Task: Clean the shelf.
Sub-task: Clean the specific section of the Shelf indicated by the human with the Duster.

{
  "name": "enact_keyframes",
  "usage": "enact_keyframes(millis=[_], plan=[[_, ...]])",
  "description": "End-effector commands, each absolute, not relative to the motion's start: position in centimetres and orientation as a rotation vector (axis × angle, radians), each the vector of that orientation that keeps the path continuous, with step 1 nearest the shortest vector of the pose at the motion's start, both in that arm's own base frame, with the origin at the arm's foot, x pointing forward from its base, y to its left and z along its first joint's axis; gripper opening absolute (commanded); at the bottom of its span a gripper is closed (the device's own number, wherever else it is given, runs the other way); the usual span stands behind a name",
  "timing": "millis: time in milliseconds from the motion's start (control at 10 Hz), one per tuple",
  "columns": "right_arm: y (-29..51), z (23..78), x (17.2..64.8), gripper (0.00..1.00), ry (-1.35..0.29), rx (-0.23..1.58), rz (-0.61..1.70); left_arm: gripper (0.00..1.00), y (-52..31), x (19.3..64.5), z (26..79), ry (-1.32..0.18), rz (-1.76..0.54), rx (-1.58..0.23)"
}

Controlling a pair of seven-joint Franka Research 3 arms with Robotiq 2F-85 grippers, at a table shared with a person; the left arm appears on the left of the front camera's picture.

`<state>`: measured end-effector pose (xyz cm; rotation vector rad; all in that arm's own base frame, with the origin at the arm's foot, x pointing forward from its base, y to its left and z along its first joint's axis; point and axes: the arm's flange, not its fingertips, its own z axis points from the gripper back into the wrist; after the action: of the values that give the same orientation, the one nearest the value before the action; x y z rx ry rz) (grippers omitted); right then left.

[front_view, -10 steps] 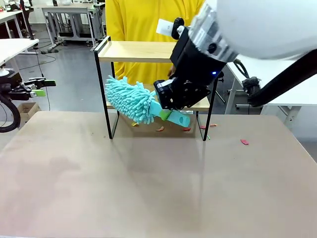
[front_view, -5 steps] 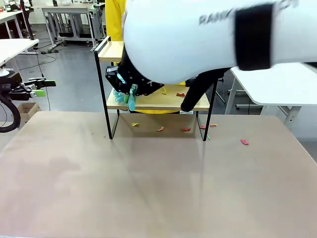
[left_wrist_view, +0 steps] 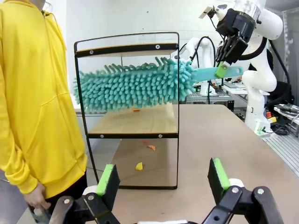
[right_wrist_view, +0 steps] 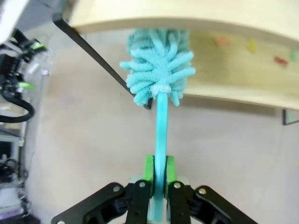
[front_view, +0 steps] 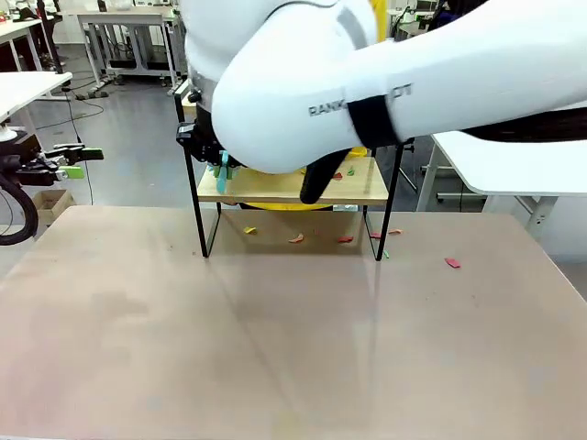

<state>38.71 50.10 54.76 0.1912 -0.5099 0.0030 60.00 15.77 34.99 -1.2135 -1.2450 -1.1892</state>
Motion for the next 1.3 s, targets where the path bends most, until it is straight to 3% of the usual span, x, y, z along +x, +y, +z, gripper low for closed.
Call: enact_keyframes(millis=[0,400,600,700,1000,1200], plan=[[53.3,54.7,40.9,0.13,-0.508,0.170,-0.011,1.00,15.8,59.8,35.3,-1.254,-1.195,-1.209],[52.9,51.2,42.6,0.13,-0.369,0.136,-0.043,1.00,15.8,59.8,35.3,-1.254,-1.195,-1.209],[53.3,50.5,42.6,0.13,-0.236,0.105,0.073,1.00,15.8,59.8,35.3,-1.254,-1.195,-1.209],[52.7,50.0,42.8,0.13,-0.375,0.121,-0.038,1.00,15.8,59.8,35.3,-1.254,-1.195,-1.209],[52.8,49.9,42.9,0.13,-0.330,0.115,-0.008,1.00,15.8,59.8,35.3,-1.254,-1.195,-1.209],[48.1,50.1,43.1,0.13,-0.271,0.111,-0.075,1.00,15.8,59.8,35.3,-1.254,-1.195,-1.209]])
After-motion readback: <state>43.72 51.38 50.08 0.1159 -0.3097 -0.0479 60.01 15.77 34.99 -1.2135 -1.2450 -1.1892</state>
